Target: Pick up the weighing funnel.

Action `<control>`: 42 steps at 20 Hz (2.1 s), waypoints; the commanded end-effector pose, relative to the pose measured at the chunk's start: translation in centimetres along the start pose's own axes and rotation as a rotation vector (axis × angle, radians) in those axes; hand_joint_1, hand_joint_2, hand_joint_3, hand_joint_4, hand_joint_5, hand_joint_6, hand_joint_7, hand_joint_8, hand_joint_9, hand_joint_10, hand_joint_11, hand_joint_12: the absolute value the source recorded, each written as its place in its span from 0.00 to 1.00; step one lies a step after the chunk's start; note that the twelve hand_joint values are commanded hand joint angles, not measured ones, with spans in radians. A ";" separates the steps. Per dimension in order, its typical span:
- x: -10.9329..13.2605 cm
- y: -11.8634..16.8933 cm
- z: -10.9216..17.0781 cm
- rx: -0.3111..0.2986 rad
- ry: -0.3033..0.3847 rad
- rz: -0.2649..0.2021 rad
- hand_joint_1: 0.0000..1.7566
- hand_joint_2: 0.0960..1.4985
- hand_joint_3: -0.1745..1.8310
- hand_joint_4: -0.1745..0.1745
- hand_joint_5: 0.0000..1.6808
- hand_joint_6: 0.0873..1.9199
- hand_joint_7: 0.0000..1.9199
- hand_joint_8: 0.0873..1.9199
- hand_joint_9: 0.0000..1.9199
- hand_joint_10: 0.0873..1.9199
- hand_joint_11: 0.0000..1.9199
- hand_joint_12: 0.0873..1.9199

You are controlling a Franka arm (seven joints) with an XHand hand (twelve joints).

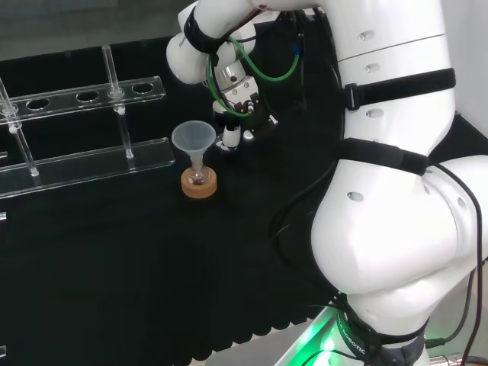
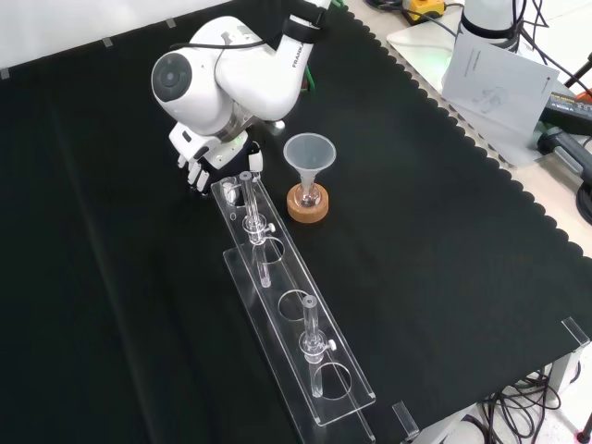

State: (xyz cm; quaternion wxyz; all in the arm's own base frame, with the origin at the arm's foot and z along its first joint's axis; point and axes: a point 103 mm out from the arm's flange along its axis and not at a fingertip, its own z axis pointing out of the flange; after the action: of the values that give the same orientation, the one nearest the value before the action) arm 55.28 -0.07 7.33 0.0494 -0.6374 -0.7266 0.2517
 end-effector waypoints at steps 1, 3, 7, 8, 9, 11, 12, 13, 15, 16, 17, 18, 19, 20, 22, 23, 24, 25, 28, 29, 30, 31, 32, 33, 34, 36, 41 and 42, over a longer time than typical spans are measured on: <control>0.6 0.0 -0.1 0.000 -0.006 0.001 0.50 0.34 0.40 0.40 0.37 0.37 0.27 0.34 0.42 0.23 0.25 0.66; 0.2 0.0 0.0 -0.002 -0.008 0.004 0.50 0.34 0.40 0.40 0.37 0.37 0.27 0.34 0.42 0.23 0.25 0.66; 0.3 0.0 0.0 0.001 -0.020 0.014 0.50 0.34 0.40 0.40 0.37 0.38 0.26 0.34 0.41 0.23 0.25 0.66; 0.3 0.1 0.0 0.003 -0.020 0.016 0.50 0.34 0.40 0.40 0.37 0.38 0.26 0.34 0.41 0.23 0.25 0.66; 0.2 0.1 0.1 0.005 -0.021 0.017 0.50 0.34 0.40 0.41 0.38 0.38 0.26 0.34 0.41 0.23 0.25 0.66; 0.2 0.1 0.2 0.005 -0.018 0.019 0.50 0.34 0.40 0.41 0.38 0.38 0.26 0.34 0.41 0.23 0.25 0.66; 0.2 0.1 0.3 0.006 -0.019 0.020 0.50 0.34 0.40 0.41 0.39 0.38 0.26 0.34 0.41 0.23 0.25 0.66; 0.7 0.1 0.2 0.008 -0.027 0.025 0.50 0.34 0.40 0.41 0.39 0.39 0.26 0.34 0.41 0.23 0.25 0.66; 0.9 0.1 0.1 0.006 -0.033 0.028 0.50 0.34 0.40 0.43 0.42 0.39 0.27 0.34 0.41 0.23 0.25 0.67; 0.8 0.1 0.2 0.003 -0.028 0.032 0.50 0.35 0.40 0.45 0.45 0.38 0.27 0.35 0.41 0.24 0.25 0.67; 0.6 0.1 0.3 0.001 -0.029 0.036 0.50 0.35 0.40 0.47 0.48 0.38 0.27 0.35 0.42 0.24 0.25 0.67; 0.5 0.1 0.4 -0.001 -0.033 0.040 0.51 0.36 0.40 0.49 0.51 0.39 0.27 0.35 0.42 0.24 0.25 0.67; 0.5 0.2 0.4 -0.004 -0.041 0.045 0.51 0.36 0.40 0.51 0.53 0.38 0.27 0.35 0.42 0.24 0.25 0.66; 0.4 0.2 0.5 -0.010 -0.053 0.054 0.54 0.43 0.36 0.69 0.58 0.40 0.28 0.35 0.43 0.24 0.26 0.66; 0.4 0.2 0.4 -0.012 -0.076 0.076 0.59 0.50 0.31 0.92 0.65 0.40 0.30 0.34 0.44 0.23 0.27 0.66; 0.4 0.2 0.3 -0.012 -0.085 0.087 0.60 0.49 0.32 0.96 0.67 0.39 0.31 0.33 0.45 0.23 0.28 0.65; 0.3 0.1 0.2 -0.013 -0.090 0.094 0.61 0.48 0.35 0.98 0.69 0.39 0.32 0.33 0.46 0.22 0.29 0.64; 0.2 0.0 0.0 -0.015 -0.091 0.099 0.62 0.46 0.36 1.00 0.69 0.39 0.32 0.32 0.47 0.21 0.29 0.64; -0.5 -0.7 -0.9 -0.030 -0.086 0.111 0.62 0.44 0.40 1.00 0.70 0.41 0.33 0.32 0.48 0.21 0.30 0.64; -0.8 -0.9 -1.3 -0.033 -0.084 0.114 0.62 0.44 0.40 1.00 0.70 0.41 0.33 0.32 0.48 0.20 0.31 0.64; -1.1 -1.2 -1.8 -0.035 -0.082 0.116 0.62 0.44 0.40 1.00 0.70 0.41 0.33 0.32 0.48 0.20 0.31 0.64; -1.4 -1.5 -2.2 -0.037 -0.078 0.117 0.62 0.44 0.40 1.00 0.70 0.41 0.33 0.32 0.48 0.20 0.31 0.64; -1.8 -1.8 -2.7 -0.041 -0.078 0.122 0.62 0.44 0.40 1.00 0.70 0.41 0.33 0.32 0.48 0.20 0.31 0.64; -2.1 -2.2 -3.1 -0.047 -0.077 0.126 0.62 0.44 0.40 1.00 0.70 0.41 0.32 0.32 0.48 0.20 0.31 0.63; -2.5 -2.6 -3.5 -0.049 -0.077 0.129 0.62 0.44 0.40 1.00 0.70 0.41 0.32 0.32 0.49 0.20 0.32 0.63; -3.1 -3.4 -4.3 -0.060 -0.077 0.140 0.62 0.44 0.40 1.00 0.70 0.40 0.32 0.32 0.49 0.20 0.32 0.62; -4.4 -5.9 -6.4 -0.085 -0.070 0.159 0.62 0.44 0.40 1.00 0.70 0.40 0.32 0.32 0.49 0.19 0.33 0.61; -4.7 -6.4 -6.7 -0.089 -0.068 0.159 0.62 0.44 0.40 1.00 0.70 0.40 0.32 0.32 0.49 0.19 0.33 0.61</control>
State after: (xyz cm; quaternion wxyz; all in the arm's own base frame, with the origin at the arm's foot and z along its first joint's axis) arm 54.72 -1.51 14.07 -0.0202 -0.6786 -0.6903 0.2501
